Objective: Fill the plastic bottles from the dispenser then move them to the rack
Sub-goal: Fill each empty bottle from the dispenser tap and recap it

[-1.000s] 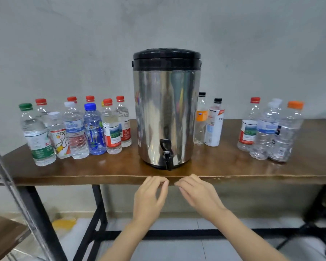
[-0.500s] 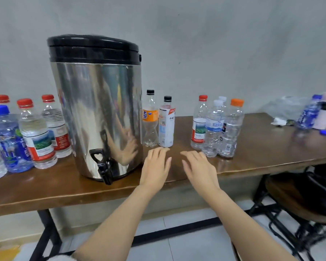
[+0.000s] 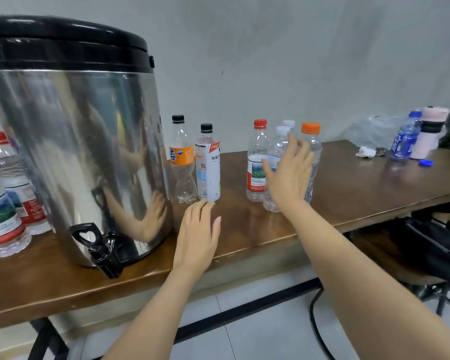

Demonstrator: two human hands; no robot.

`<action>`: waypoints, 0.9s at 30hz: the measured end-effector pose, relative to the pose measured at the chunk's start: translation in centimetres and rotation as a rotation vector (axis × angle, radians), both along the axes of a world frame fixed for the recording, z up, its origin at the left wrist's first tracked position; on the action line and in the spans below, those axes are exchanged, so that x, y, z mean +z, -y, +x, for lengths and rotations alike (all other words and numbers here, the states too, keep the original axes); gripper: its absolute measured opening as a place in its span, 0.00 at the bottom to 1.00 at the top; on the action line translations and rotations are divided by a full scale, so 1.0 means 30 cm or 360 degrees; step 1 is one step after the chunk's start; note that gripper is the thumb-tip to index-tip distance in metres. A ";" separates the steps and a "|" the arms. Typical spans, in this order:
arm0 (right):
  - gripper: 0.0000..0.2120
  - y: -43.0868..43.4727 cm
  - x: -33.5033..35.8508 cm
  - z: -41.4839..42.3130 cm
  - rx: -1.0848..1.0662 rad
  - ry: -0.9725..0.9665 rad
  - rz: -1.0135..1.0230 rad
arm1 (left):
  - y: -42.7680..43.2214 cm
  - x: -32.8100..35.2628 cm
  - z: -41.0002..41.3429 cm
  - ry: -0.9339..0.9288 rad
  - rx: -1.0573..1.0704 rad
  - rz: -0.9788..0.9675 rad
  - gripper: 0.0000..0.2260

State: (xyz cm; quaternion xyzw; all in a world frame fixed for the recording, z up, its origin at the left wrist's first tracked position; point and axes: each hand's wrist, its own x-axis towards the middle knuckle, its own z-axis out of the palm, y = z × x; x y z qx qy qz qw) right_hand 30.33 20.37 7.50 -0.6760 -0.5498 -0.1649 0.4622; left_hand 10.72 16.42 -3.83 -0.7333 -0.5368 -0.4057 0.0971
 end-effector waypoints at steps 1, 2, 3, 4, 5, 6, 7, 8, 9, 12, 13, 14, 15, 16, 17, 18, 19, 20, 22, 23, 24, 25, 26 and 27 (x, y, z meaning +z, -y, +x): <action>0.38 -0.016 0.031 0.008 -0.0028 0.0019 -0.0034 | 0.000 0.000 -0.001 0.0008 0.0003 -0.0008 0.19; 0.39 -0.030 0.059 0.015 -0.0051 0.0033 -0.0071 | 0.001 0.000 -0.001 0.0023 0.0005 -0.0024 0.18; 0.39 -0.045 0.081 0.022 -0.0070 0.0043 -0.0108 | 0.001 0.001 0.001 0.0041 0.0004 -0.0038 0.17; 0.39 -0.057 0.097 0.028 -0.0083 0.0052 -0.0143 | 0.002 0.001 0.002 0.0052 -0.0002 -0.0046 0.17; 0.37 -0.069 0.105 0.033 -0.0091 0.0069 -0.0179 | 0.004 0.002 0.004 0.0057 -0.0006 -0.0050 0.17; 0.36 -0.074 0.105 0.035 -0.0096 0.0092 -0.0204 | 0.007 0.004 0.006 0.0058 -0.0007 -0.0053 0.17; 0.34 -0.079 0.100 0.036 -0.0095 0.0109 -0.0212 | 0.009 0.005 0.006 0.0057 -0.0004 -0.0053 0.17; 0.34 -0.078 0.091 0.035 -0.0086 0.0116 -0.0199 | 0.011 0.006 0.007 0.0057 -0.0002 -0.0051 0.17; 0.34 -0.075 0.078 0.033 -0.0066 0.0110 -0.0170 | 0.012 0.008 0.007 0.0057 -0.0002 -0.0052 0.17; 0.36 -0.053 0.036 0.018 0.0018 0.0104 -0.0080 | 0.014 0.011 0.007 0.0051 0.0004 -0.0061 0.17; 0.36 -0.046 0.019 0.012 0.0045 0.0100 -0.0047 | 0.015 0.013 0.007 0.0055 0.0004 -0.0071 0.17; 0.37 -0.039 0.004 0.007 0.0083 0.0080 -0.0005 | 0.016 0.013 0.007 0.0061 0.0003 -0.0080 0.16; 0.37 -0.032 -0.010 0.003 0.0145 0.0044 0.0040 | 0.018 0.014 0.008 0.0064 0.0001 -0.0086 0.16; 0.37 -0.024 -0.022 0.000 0.0231 -0.0010 0.0085 | 0.020 0.014 0.008 0.0064 -0.0002 -0.0088 0.16; 0.36 -0.016 -0.031 -0.004 0.0332 -0.0083 0.0122 | 0.021 0.014 0.009 0.0061 -0.0003 -0.0086 0.16; 0.36 -0.008 -0.038 -0.007 0.0427 -0.0161 0.0148 | 0.023 0.015 0.009 0.0057 -0.0001 -0.0087 0.16; 0.35 0.001 -0.043 -0.011 0.0496 -0.0224 0.0168 | 0.024 0.017 0.009 0.0057 0.0006 -0.0094 0.16; 0.35 0.012 -0.047 -0.016 0.0535 -0.0266 0.0187 | 0.024 0.019 0.009 0.0063 0.0015 -0.0109 0.16; 0.36 0.043 -0.047 -0.032 0.0556 -0.0303 0.0229 | 0.027 0.024 0.011 0.0088 0.0010 -0.0136 0.17; 0.37 0.064 -0.039 -0.044 0.0561 -0.0301 0.0249 | 0.031 0.028 0.010 0.0105 -0.0020 -0.0143 0.18; 0.36 0.091 -0.028 -0.059 0.0577 -0.0289 0.0255 | 0.037 0.032 0.007 0.0130 -0.0071 -0.0152 0.19; 0.36 0.123 -0.014 -0.076 0.0611 -0.0275 0.0245 | 0.045 0.036 0.002 0.0170 -0.0143 -0.0168 0.21; 0.37 0.158 0.000 -0.095 0.0664 -0.0261 0.0220 | 0.057 0.040 -0.002 0.0230 -0.0227 -0.0206 0.23; 0.38 0.195 0.014 -0.114 0.0725 -0.0249 0.0192 | 0.073 0.049 -0.003 0.0326 -0.0320 -0.0267 0.26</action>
